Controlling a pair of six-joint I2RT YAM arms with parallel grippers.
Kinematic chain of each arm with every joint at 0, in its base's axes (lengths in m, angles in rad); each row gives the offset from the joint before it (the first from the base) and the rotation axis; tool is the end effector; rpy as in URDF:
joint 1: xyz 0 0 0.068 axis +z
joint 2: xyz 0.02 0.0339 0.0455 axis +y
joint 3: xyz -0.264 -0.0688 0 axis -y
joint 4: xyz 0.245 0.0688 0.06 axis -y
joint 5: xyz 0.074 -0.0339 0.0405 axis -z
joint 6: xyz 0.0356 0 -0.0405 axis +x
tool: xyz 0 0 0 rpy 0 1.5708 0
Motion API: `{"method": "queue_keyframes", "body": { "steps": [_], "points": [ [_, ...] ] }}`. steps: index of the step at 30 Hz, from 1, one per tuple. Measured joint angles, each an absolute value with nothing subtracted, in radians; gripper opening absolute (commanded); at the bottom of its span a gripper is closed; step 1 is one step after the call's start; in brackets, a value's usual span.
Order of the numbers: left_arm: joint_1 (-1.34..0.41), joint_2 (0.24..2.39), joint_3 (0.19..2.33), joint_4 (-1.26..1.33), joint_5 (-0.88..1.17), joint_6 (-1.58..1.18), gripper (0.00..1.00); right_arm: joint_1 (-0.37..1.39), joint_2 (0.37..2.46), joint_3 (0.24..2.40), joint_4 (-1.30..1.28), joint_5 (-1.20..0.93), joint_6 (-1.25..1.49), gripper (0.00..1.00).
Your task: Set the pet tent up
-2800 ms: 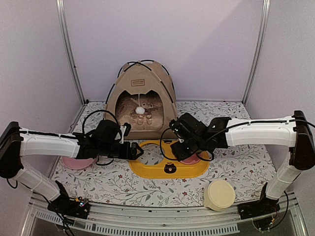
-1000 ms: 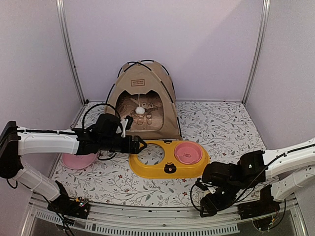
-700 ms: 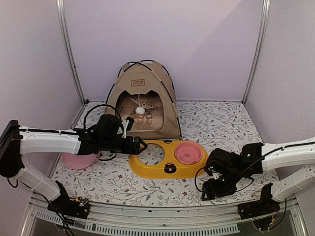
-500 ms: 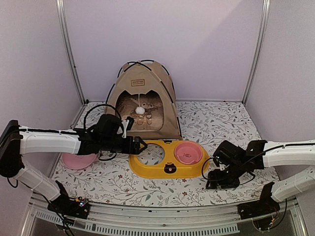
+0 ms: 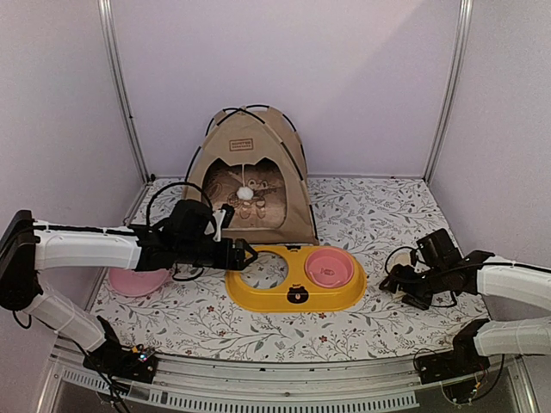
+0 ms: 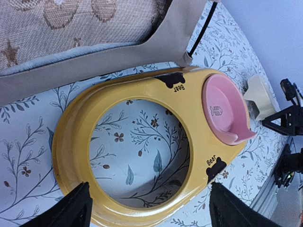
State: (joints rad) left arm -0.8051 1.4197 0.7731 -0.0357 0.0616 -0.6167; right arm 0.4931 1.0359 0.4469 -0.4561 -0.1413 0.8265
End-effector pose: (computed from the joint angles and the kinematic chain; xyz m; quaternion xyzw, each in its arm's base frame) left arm 0.2042 -0.2156 0.2057 0.0981 0.8973 -0.3014 0.3074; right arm 0.1538 0.0883 0.1599 0.1417 0.9529 0.2127 0.1630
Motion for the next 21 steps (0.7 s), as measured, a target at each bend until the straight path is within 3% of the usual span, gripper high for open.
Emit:
{"method": "queue_keyframes", "body": {
  "steps": [11, 21],
  "points": [
    [-0.805, 1.395, 0.773, -0.040, 0.056, -0.609, 0.87, 0.219, 0.948, 0.268, -0.174, -0.290, 0.904, 0.97],
    [-0.805, 1.385, 0.773, -0.043, 0.051, -0.602, 0.87, 0.050, 0.867, 0.117, 0.083, -0.383, 1.059, 0.98]
  ]
}}
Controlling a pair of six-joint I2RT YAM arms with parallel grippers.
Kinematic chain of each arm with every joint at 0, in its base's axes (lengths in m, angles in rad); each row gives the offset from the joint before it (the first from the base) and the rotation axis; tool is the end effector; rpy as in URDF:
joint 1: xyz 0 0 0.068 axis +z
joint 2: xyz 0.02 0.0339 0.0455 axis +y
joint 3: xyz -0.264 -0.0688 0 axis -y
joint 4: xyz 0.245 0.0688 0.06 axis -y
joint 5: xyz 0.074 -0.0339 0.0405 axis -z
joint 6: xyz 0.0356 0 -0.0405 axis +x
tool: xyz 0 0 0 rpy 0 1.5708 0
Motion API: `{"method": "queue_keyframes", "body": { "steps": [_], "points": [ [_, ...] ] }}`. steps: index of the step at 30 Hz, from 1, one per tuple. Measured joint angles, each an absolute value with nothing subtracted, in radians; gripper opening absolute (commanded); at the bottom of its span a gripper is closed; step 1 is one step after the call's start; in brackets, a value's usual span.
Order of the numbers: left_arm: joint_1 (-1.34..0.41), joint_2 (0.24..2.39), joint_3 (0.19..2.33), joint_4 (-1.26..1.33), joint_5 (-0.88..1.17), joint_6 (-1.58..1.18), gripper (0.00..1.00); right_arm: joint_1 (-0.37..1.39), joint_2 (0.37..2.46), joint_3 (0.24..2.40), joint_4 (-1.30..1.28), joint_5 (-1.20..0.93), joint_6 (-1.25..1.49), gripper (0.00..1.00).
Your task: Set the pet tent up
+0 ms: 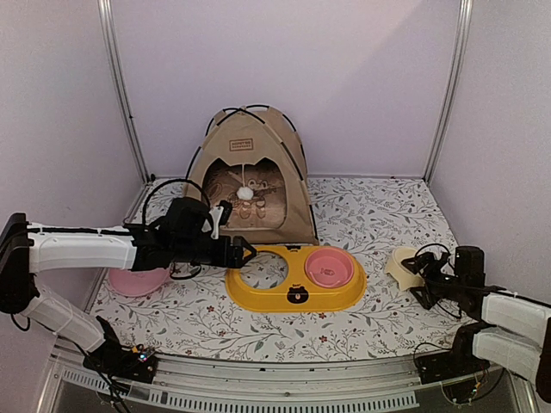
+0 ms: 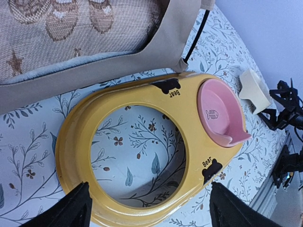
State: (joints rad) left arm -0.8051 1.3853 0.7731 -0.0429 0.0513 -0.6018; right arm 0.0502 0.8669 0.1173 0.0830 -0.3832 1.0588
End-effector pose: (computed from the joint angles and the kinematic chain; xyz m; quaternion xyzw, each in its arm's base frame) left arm 0.2019 -0.2126 0.2145 0.1023 0.8909 -0.3034 0.3221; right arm 0.1526 0.0210 0.1256 0.3539 0.8133 0.3714 0.2744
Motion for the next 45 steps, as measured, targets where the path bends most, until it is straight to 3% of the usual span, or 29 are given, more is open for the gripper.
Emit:
{"method": "queue_keyframes", "body": {
  "steps": [10, 17, 26, 35, 40, 45],
  "points": [
    [-0.805, 1.363, 0.773, -0.051, 0.045, -0.602, 0.87, -0.019, 0.841, 0.017, 0.279, -0.357, 1.231, 0.90],
    [-0.805, 1.345, 0.773, -0.066, 0.043, -0.602, 0.87, -0.021, 0.998, 0.012, 0.457, -0.344, 1.305, 0.80],
    [-0.805, 1.329, 0.773, -0.073, 0.040, -0.603, 0.87, -0.025, 1.373, 0.013, 0.852, -0.412, 1.354, 0.49],
    [-0.805, 1.299, 0.771, -0.082, 0.031, -0.603, 0.87, -0.029, 1.641, 0.015, 1.207, -0.506, 1.418, 0.09],
    [-0.806, 1.299, 0.767, -0.088, 0.018, -0.603, 0.87, -0.029, 1.648, 0.007, 1.238, -0.520, 1.412, 0.00],
    [-0.807, 1.299, 0.752, -0.092, 0.004, -0.603, 0.87, -0.028, 1.483, 0.006, 1.104, -0.527, 1.361, 0.00]
  ]
}}
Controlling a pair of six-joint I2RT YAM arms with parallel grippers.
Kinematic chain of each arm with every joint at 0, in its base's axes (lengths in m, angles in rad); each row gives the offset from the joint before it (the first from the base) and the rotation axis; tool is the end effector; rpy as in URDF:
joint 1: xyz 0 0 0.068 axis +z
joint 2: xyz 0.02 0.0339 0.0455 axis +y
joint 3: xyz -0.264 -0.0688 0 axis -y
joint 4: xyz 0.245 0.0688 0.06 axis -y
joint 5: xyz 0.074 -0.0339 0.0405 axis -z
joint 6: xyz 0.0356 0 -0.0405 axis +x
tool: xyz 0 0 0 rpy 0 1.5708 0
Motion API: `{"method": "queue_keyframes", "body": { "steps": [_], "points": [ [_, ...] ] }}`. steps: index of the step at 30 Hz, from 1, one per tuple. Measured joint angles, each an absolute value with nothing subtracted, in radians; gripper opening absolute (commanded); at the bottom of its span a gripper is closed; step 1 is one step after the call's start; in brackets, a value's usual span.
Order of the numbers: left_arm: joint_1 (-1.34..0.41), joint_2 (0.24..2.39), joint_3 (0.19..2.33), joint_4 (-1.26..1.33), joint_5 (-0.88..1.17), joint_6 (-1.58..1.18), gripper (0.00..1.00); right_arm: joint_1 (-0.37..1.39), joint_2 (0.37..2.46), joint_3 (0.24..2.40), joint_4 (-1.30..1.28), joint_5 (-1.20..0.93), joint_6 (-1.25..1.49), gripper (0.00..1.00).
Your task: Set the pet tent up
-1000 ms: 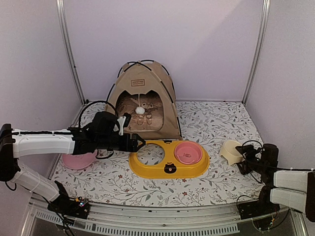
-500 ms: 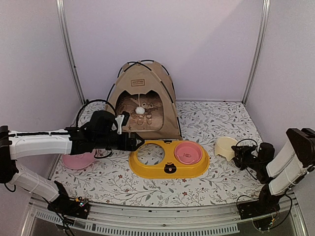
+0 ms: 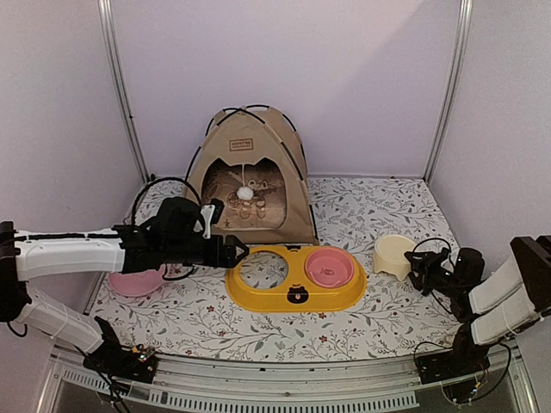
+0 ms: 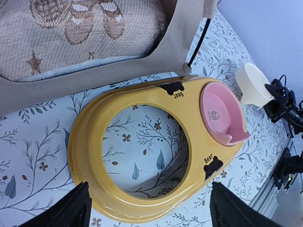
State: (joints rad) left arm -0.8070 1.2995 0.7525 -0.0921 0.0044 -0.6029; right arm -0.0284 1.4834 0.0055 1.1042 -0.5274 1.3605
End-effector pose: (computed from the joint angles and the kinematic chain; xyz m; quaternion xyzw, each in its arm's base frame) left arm 0.1919 -0.2007 0.2263 0.0920 0.8887 -0.2926 0.3408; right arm 0.1774 0.0129 0.0999 0.3976 0.7069 0.5054 0.2946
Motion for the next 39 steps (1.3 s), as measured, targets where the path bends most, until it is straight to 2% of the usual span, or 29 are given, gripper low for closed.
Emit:
{"method": "queue_keyframes", "body": {
  "steps": [7, 14, 22, 30, 39],
  "points": [
    [-0.805, 1.298, 0.731, -0.098, -0.036, -0.604, 0.87, -0.027, 1.037, 0.089, 0.609, -0.484, 1.169, 0.00],
    [-0.795, 1.332, 0.698, -0.070, -0.026, -0.625, 0.89, -0.027, 0.822, 0.265, 0.252, -0.443, 0.978, 0.00],
    [-0.792, 1.458, 0.689, 0.011, 0.015, -0.673, 0.90, 0.019, 0.783, 0.447, -0.029, -0.427, 0.808, 0.00],
    [-0.794, 1.552, 0.680, 0.080, 0.012, -0.720, 0.91, 0.186, 0.832, 0.660, -0.186, -0.352, 0.676, 0.00],
    [-0.828, 1.649, 0.724, 0.102, -0.019, -0.735, 0.91, 0.373, 0.949, 0.790, -0.298, -0.233, 0.572, 0.00]
  ]
}}
